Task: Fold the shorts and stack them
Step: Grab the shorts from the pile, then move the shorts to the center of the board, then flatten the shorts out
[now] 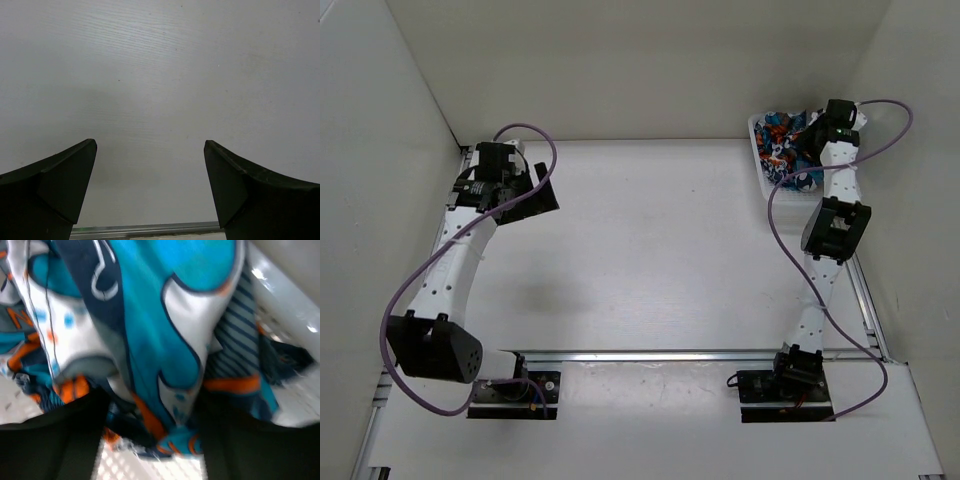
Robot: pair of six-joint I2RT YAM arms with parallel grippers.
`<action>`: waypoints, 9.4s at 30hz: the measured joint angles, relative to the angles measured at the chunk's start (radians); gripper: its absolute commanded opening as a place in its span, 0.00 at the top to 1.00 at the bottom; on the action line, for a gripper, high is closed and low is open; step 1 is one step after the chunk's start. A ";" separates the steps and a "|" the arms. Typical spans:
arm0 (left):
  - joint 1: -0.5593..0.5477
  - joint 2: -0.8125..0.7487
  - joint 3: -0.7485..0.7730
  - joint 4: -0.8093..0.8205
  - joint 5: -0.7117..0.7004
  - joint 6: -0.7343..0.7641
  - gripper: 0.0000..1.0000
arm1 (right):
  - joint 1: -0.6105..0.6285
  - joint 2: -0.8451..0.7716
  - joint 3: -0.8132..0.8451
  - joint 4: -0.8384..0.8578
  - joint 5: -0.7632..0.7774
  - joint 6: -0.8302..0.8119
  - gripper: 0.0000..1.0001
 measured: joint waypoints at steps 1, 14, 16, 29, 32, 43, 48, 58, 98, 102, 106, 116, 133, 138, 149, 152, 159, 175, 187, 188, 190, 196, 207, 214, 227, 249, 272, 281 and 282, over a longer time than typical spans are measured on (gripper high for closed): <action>-0.002 0.013 0.000 0.000 -0.001 0.000 0.00 | 0.000 0.018 0.007 0.025 -0.002 0.009 0.60; -0.023 0.056 0.015 -0.014 -0.011 0.000 0.00 | 0.042 -0.330 -0.311 0.106 -0.044 0.008 1.00; -0.023 0.039 0.023 -0.032 -0.012 -0.001 0.00 | 0.080 -0.475 -0.341 0.100 -0.047 -0.025 1.00; -0.023 -0.222 0.066 -0.139 -0.061 -0.056 0.00 | 0.575 -1.145 -0.349 0.106 -0.095 -0.203 1.00; -0.023 -0.241 0.071 -0.146 -0.078 -0.068 0.00 | 0.682 -1.178 -0.498 0.108 -0.098 -0.171 0.93; -0.004 -0.247 0.071 -0.161 -0.053 -0.104 0.00 | 1.071 -0.852 -0.719 -0.235 0.079 -0.151 0.12; -0.027 -0.241 0.062 -0.138 -0.002 -0.103 0.00 | 0.818 -1.204 -0.977 -0.231 0.142 -0.103 0.19; -0.173 0.049 -0.095 0.031 0.134 -0.134 0.00 | 0.574 -1.457 -1.374 -0.237 0.028 -0.032 0.09; -0.198 0.766 0.148 0.145 0.321 -0.152 0.90 | 0.786 -1.270 -1.395 -0.239 0.022 0.009 1.00; -0.187 0.773 0.241 0.069 0.308 -0.121 0.90 | 0.786 -1.278 -1.393 -0.240 0.023 0.005 1.00; -0.128 0.742 0.433 -0.027 0.270 -0.092 0.90 | 0.772 -1.213 -1.304 -0.272 0.025 -0.034 1.00; 0.035 0.401 0.949 -0.106 0.139 -0.025 0.90 | 0.683 -0.814 -0.378 -0.249 -0.022 -0.190 1.00; -0.483 0.348 0.613 0.026 0.373 -0.008 0.00 | 0.357 -1.018 -1.022 -0.144 -0.079 -0.145 0.14; -0.380 0.266 0.486 -0.010 0.343 0.005 0.01 | 0.347 -1.237 -1.158 -0.150 -0.068 -0.151 0.19; -0.177 0.084 0.210 0.031 0.267 -0.024 0.83 | 0.642 -1.272 -1.318 -0.109 -0.046 -0.122 0.20; -0.091 0.187 0.071 0.056 0.258 -0.060 0.40 | 0.848 -1.196 -1.312 -0.106 0.002 -0.102 0.19; 0.000 0.382 -0.177 0.075 0.252 -0.145 0.00 | 1.201 -0.936 -1.187 -0.141 0.186 -0.090 0.16; -0.006 0.599 -0.024 0.150 0.243 -0.191 0.72 | 1.270 -0.575 -1.009 -0.166 0.321 -0.169 0.90; 0.011 0.615 0.172 0.118 0.302 -0.196 0.90 | 0.938 -0.821 -0.993 -0.140 0.108 -0.188 1.00; 0.017 0.611 0.211 0.118 0.308 -0.199 0.90 | 0.865 -0.846 -0.961 -0.139 0.074 -0.192 1.00; 0.027 0.595 0.293 0.106 0.314 -0.199 0.90 | 0.701 -0.891 -0.885 -0.117 -0.016 -0.194 1.00; -0.006 0.368 0.275 0.122 0.334 -0.201 0.90 | 0.416 -1.166 -0.981 -0.054 -0.218 -0.176 1.00; -0.095 0.116 -0.285 0.043 0.246 -0.217 0.02 | 0.472 -1.623 -1.758 -0.189 -0.157 0.072 0.27; -0.093 0.026 -0.278 0.029 0.182 -0.229 0.89 | 0.472 -1.686 -1.710 -0.207 -0.119 0.158 0.70; -0.016 0.230 -0.342 0.131 0.161 -0.205 0.00 | 0.472 -1.702 -1.918 -0.132 -0.277 0.262 0.25; -0.040 0.467 -0.201 0.184 0.200 -0.180 0.90 | 0.468 -1.576 -2.143 0.198 -0.446 0.519 0.23; 0.008 0.452 0.541 -0.104 0.187 -0.132 0.90 | 0.436 -1.215 -1.121 0.092 -0.166 0.258 1.00; -0.047 0.116 0.804 -0.204 0.264 -0.157 0.90 | 0.438 -1.504 -0.801 -0.043 -0.121 0.079 1.00; -0.061 0.067 0.803 -0.212 0.275 -0.163 0.90 | 0.438 -1.534 -0.773 -0.056 -0.118 0.064 1.00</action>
